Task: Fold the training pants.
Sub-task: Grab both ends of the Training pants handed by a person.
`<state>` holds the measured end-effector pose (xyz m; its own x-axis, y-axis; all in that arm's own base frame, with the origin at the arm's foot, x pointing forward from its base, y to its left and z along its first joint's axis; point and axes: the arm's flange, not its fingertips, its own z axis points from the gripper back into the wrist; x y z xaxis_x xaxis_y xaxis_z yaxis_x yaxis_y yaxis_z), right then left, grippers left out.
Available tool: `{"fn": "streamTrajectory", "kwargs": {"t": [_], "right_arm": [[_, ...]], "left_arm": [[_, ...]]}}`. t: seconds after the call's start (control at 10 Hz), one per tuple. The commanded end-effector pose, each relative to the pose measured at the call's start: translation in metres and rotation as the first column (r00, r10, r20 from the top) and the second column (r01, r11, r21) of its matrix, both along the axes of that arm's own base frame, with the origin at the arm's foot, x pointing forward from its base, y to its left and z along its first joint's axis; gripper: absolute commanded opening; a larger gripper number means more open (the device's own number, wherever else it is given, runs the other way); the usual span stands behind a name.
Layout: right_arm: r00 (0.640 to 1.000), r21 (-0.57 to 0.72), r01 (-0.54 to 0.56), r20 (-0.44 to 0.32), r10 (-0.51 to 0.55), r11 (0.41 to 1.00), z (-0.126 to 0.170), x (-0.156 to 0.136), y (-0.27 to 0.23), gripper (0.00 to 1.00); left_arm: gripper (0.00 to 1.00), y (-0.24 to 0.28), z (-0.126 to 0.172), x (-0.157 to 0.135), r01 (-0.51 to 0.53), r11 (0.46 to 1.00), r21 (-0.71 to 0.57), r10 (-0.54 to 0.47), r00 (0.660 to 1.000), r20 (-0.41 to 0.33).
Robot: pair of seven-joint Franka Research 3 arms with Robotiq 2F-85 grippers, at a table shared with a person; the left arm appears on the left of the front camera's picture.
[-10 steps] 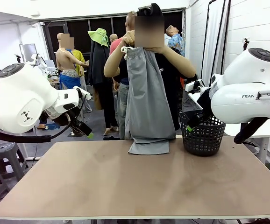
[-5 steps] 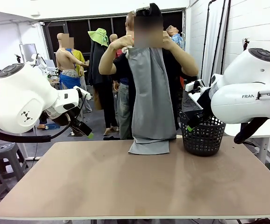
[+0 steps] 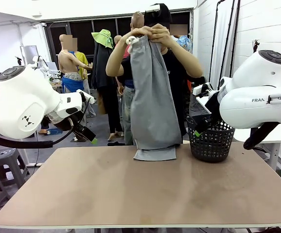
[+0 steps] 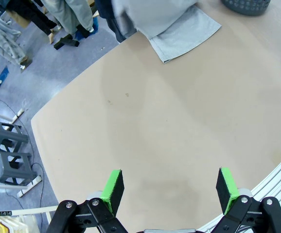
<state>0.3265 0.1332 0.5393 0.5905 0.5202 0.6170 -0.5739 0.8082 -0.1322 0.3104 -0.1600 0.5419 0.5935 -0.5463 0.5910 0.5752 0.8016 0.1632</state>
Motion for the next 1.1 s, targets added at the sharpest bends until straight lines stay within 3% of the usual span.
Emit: {"fn": "streamTrajectory", "kwargs": {"t": [0.0,1.0], "right_arm": [[1.0,0.004,0.002,0.006,-0.002,1.0,0.0005,0.0008,-0.0007,1.0],[1.0,0.004,0.002,0.006,-0.002,1.0,0.0005,0.0008,-0.0007,1.0]], "left_arm": [[1.0,0.001,-0.0012,0.0011,0.014,1.0,-0.007,-0.014,1.0,-0.009],[1.0,0.001,-0.0012,0.0011,0.014,1.0,-0.007,-0.014,1.0,-0.009]]}}
